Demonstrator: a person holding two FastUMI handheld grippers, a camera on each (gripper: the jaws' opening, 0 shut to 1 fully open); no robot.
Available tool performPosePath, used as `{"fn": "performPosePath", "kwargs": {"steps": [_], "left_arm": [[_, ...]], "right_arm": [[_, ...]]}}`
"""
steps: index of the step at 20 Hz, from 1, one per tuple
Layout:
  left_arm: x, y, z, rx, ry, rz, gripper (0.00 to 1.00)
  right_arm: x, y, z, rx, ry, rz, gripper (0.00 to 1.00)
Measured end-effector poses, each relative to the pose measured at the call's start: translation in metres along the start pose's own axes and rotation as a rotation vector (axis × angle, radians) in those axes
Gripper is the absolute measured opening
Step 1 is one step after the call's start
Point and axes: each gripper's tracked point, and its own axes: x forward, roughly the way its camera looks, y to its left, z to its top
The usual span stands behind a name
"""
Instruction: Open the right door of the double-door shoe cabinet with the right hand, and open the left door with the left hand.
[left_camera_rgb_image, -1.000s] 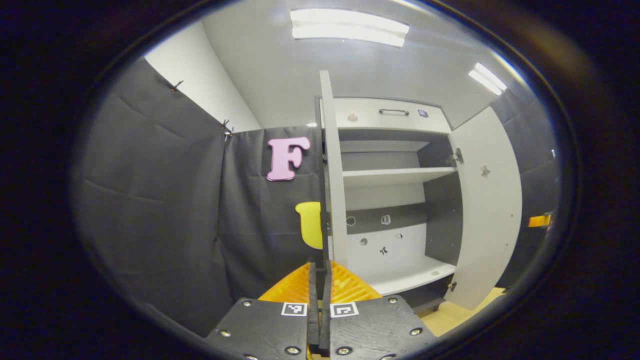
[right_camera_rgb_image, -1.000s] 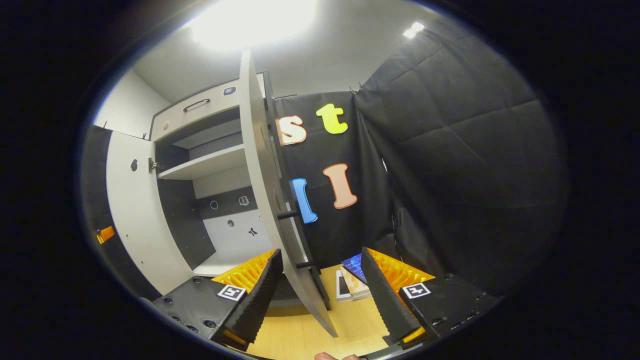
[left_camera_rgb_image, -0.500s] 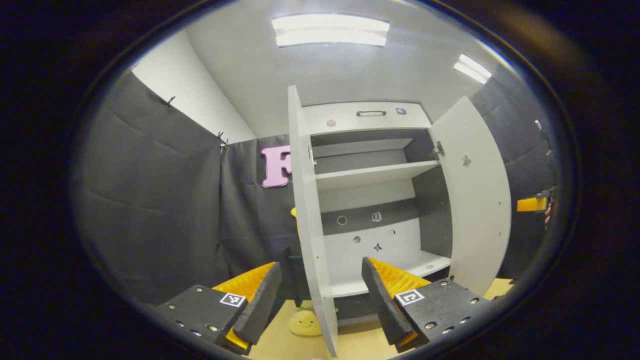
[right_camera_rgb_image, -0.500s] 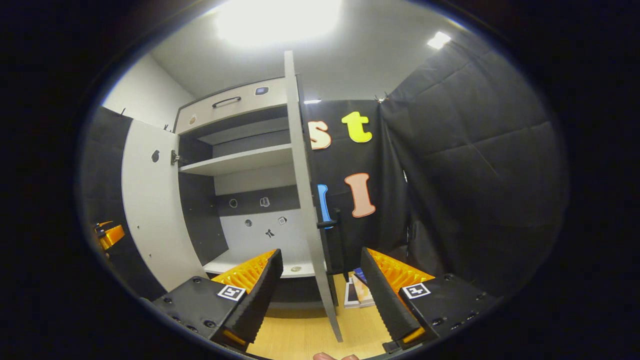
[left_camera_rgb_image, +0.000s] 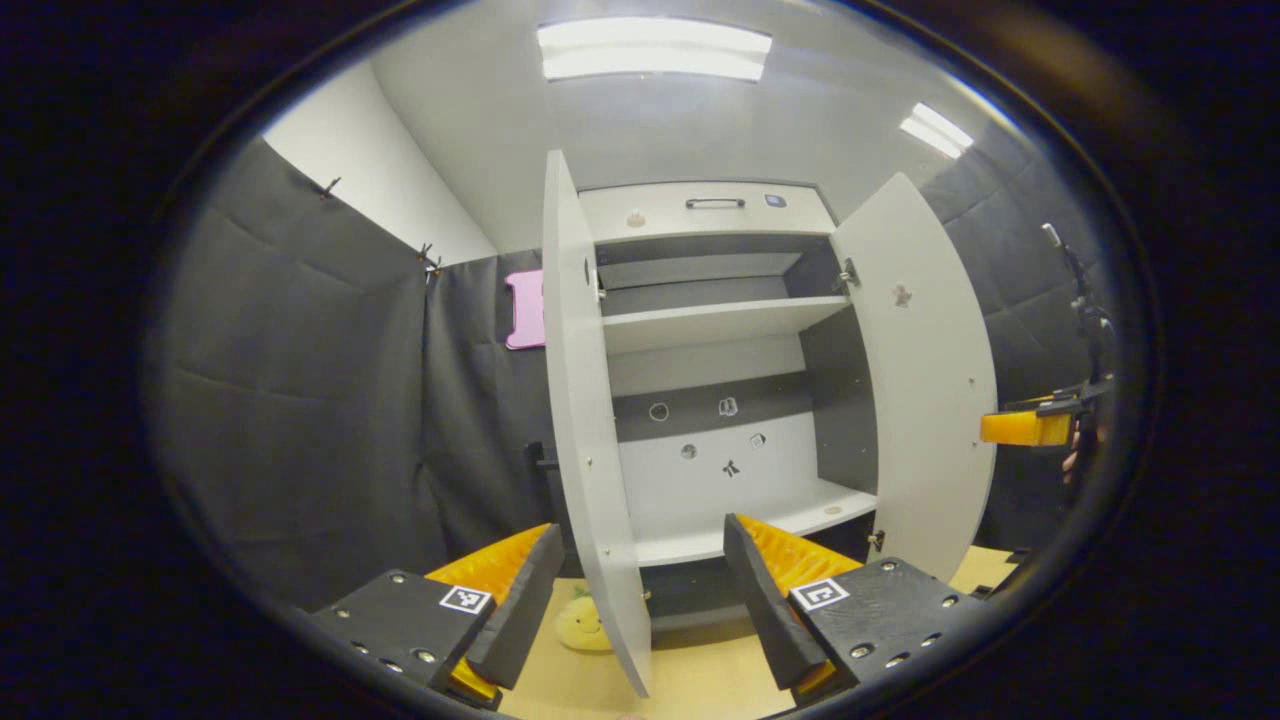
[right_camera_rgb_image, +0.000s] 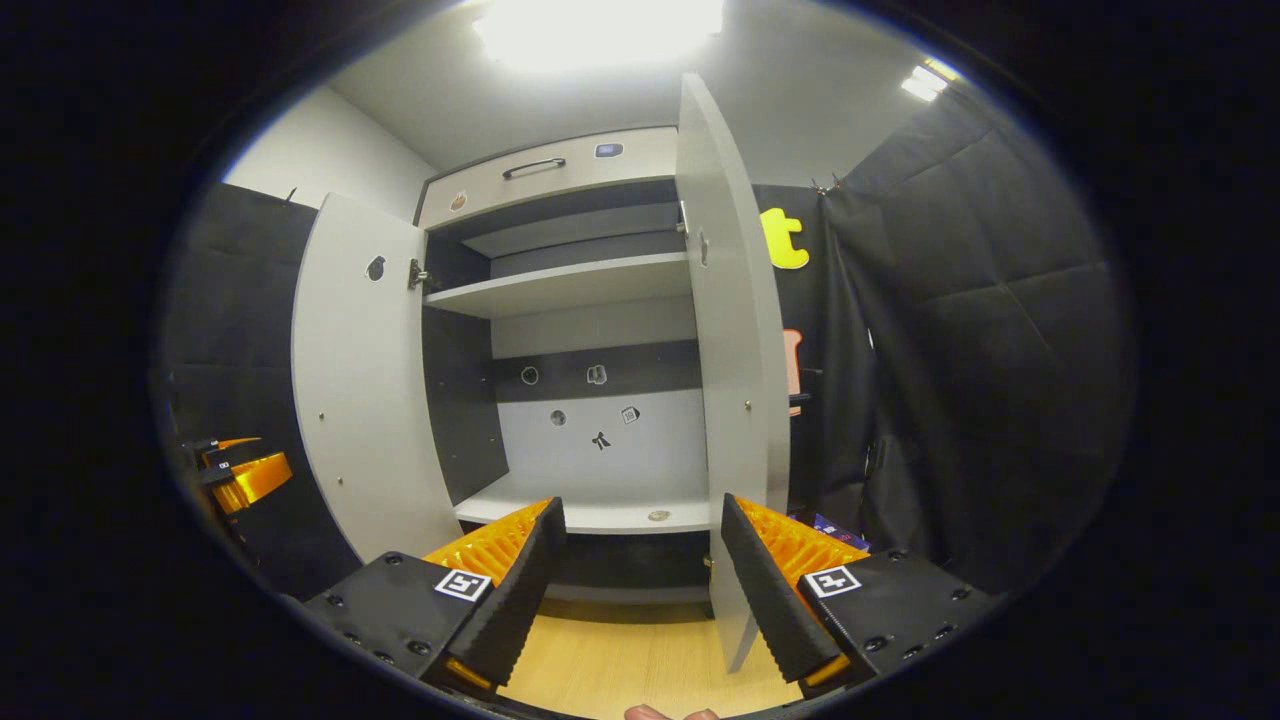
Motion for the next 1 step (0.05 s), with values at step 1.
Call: {"fn": "performPosePath", "kwargs": {"steps": [1], "left_arm": [[0.0007,0.0003,-0.0008,0.002,0.0,0.003,0.92]], "right_arm": [[0.0019,0.0034,0.0017,-0.006,-0.013,0.006,0.98]]}}
